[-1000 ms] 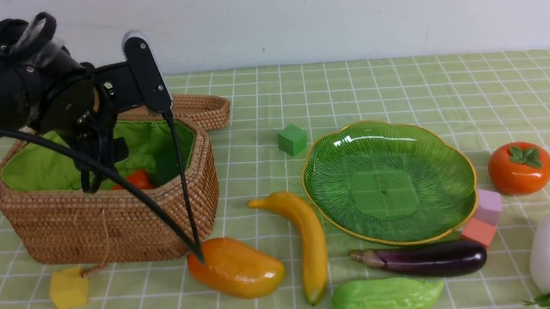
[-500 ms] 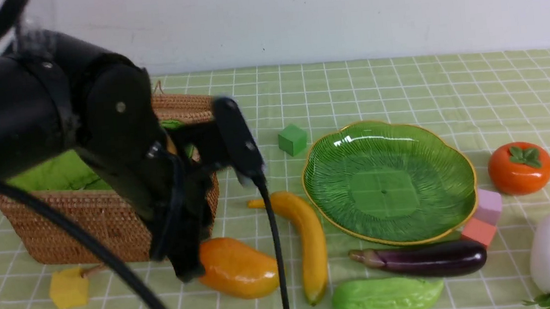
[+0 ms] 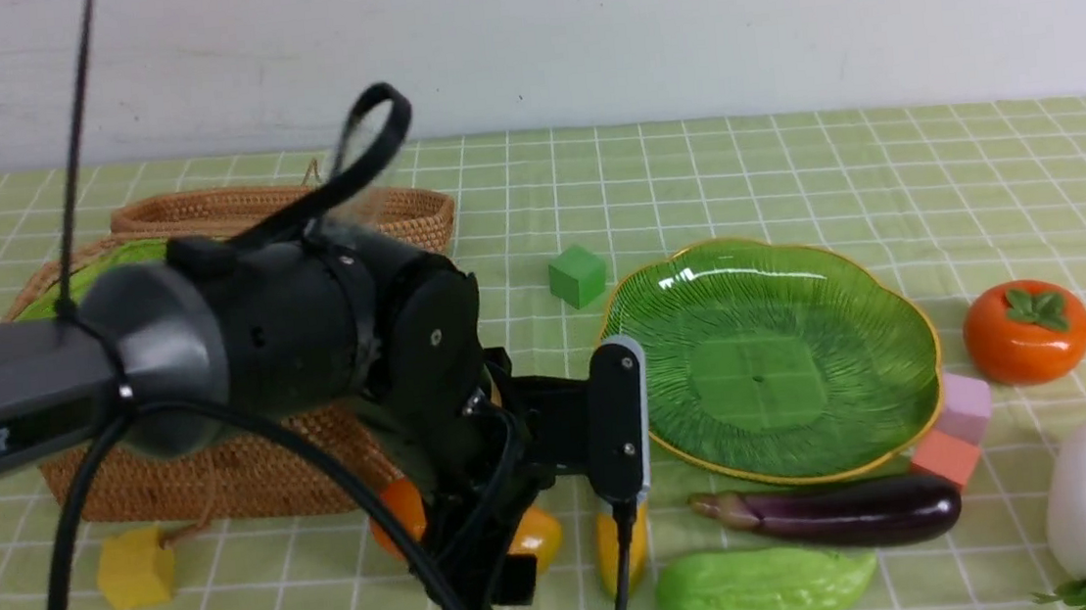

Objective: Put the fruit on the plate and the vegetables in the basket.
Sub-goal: Grab the mango with your left arm and place it on the right plate

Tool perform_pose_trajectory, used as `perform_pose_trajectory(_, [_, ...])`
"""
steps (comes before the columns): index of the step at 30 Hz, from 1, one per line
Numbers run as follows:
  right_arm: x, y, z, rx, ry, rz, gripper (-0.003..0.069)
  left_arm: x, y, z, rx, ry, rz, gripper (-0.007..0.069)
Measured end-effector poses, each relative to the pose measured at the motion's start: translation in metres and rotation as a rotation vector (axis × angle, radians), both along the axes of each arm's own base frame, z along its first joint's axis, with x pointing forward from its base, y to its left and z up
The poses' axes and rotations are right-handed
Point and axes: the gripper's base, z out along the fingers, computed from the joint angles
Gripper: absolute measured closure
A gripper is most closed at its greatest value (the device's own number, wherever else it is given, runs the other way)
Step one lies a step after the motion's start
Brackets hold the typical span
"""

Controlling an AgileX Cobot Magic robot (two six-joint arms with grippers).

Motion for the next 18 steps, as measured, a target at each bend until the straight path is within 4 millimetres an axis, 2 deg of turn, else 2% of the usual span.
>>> perform_pose_trajectory(6, [0.0,0.0,0.0,0.0,0.001,0.0,0.0508,0.01,-0.002,-0.019,0.065,-0.043,-0.045,-0.0017])
perform_pose_trajectory(9, [0.0,0.0,0.0,0.0,0.001,0.0,0.0508,0.014,-0.001,-0.032,0.109,-0.035,-0.059,0.0011])
perform_pose_trajectory(11, [0.0,0.0,0.0,0.0,0.001,0.0,0.0508,0.017,0.0,-0.047,0.143,-0.01,-0.037,0.0062])
perform_pose_trajectory(14, [0.0,0.0,0.0,0.003,0.005,0.003,0.0508,0.02,0.0,-0.049,0.14,-0.01,0.014,0.0094])
perform_pose_trajectory(18, [-0.001,0.001,0.0,0.011,0.014,0.009,0.0508,0.019,0.0,-0.048,0.123,0.003,0.108,0.0094])
